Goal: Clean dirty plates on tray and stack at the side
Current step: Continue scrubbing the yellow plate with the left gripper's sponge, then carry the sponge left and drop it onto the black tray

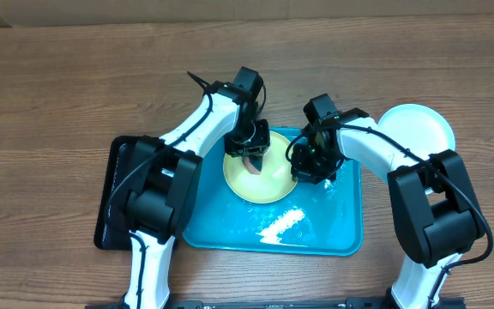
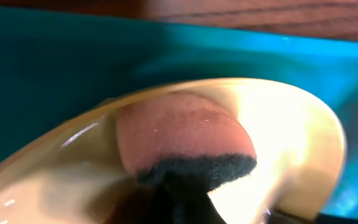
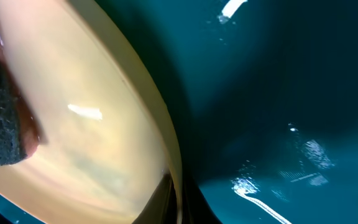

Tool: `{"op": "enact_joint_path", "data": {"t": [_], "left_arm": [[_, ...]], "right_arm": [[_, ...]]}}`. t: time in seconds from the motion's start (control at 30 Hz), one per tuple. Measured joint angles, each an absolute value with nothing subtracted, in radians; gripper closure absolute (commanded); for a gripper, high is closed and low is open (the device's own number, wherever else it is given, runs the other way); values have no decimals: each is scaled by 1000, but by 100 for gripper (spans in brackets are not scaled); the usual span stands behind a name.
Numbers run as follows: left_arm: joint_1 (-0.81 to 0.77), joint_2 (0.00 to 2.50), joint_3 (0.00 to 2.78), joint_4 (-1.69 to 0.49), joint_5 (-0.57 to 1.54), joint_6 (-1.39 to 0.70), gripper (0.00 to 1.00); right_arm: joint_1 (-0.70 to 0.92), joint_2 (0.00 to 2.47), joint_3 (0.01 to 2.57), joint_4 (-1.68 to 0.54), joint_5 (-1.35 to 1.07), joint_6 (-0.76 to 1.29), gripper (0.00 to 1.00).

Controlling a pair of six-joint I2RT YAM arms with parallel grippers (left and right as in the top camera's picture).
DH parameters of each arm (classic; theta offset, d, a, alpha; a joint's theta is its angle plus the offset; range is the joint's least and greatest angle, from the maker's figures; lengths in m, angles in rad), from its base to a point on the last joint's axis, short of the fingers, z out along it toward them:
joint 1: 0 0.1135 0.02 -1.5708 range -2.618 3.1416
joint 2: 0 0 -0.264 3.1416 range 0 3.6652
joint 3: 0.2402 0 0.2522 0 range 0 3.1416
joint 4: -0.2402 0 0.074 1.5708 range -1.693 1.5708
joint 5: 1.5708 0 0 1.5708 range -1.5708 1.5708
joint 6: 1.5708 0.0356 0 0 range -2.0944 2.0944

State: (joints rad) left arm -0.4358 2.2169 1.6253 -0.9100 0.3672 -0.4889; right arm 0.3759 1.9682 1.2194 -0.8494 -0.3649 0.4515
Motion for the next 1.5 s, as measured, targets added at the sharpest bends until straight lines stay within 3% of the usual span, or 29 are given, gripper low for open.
{"op": "enact_joint_path", "data": {"t": [0.47,0.9,1.2,1.5], "left_arm": [[-515,2278,1622,-895,687,-335,96],[-514,2280,1623,-976,687,-348,96],[-442,2286,1649,-1227,551,-379,96],[-397,2300,1759,-1379,233,-421,96]], "right_arm": [[375,1968,1219,-850,-361,443,96],[374,1967,1219,-853,-363,437,96],[387,1967,1219,-835,-368,424,96],[392,1969,1219,-823,-376,421,96]]}}
